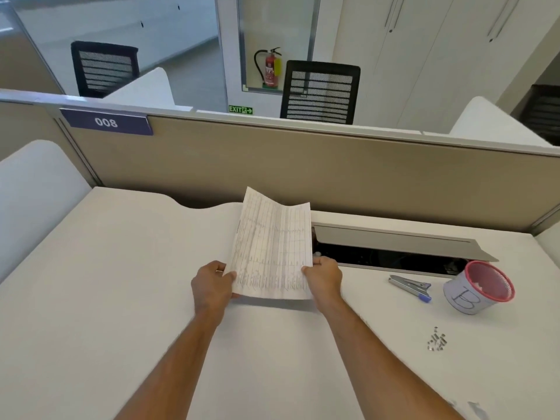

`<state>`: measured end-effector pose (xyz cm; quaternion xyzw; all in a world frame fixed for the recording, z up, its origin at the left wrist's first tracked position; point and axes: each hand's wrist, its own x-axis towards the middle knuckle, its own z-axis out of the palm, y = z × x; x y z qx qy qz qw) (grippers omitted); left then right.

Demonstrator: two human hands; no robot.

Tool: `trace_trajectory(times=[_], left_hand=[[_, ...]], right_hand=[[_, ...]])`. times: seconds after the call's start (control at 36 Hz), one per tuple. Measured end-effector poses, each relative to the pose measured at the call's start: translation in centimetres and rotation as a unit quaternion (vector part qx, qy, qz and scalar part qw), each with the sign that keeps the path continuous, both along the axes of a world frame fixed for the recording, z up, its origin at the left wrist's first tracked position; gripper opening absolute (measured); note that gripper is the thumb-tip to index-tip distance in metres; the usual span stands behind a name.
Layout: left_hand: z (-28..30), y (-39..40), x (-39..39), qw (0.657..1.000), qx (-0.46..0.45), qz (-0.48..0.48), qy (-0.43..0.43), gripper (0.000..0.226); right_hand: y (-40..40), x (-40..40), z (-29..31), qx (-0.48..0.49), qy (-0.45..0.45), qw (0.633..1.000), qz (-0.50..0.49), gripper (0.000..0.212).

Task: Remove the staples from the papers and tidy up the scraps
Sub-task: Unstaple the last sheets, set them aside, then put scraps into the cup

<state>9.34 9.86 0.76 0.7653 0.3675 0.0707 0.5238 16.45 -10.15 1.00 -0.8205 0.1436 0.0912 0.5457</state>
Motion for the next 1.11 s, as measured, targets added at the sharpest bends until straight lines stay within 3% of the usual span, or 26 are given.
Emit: trace_trajectory(times=[0.17, 0.33, 0.53, 0.67, 0.86, 1.11], left_hand=[[-1.7, 0.6, 0.7, 0.999, 0.016, 0.013, 0.035, 0.007], [-2.5, 0.3, 0.6, 0.999, 0.035, 0.014, 0.038, 0.009], [-2.1, -0.3, 0.4, 0.995, 0.073, -0.01, 0.064, 0.013], [-1.5, -1.2, 0.0, 0.958, 0.235, -0.06, 0.155, 0.048], [0.5, -4.6, -0.9, 0.964, 0.232, -0.101, 0.079, 0.046], [3.4, -10.3, -4.3, 0.969, 0.21, -0.129, 0.008, 0.038]], right_hand=[[0.2, 0.7, -1.5, -0.047, -0.007, 0.999, 0.0, 0.036], [0.2, 0.7, -2.7, -0.096, -0.01, 0.995, -0.003, 0.009], [-0.1, 0.5, -2.8, -0.116, -0.03, 0.993, 0.014, 0.01], [-0.4, 0.2, -2.8, -0.209, -0.071, 0.975, 0.028, 0.03], [-0.9, -1.5, -1.0, -0.208, -0.138, 0.966, 0.072, 0.021], [-4.0, -6.1, 1.7, -0.202, -0.151, 0.965, 0.075, 0.02]])
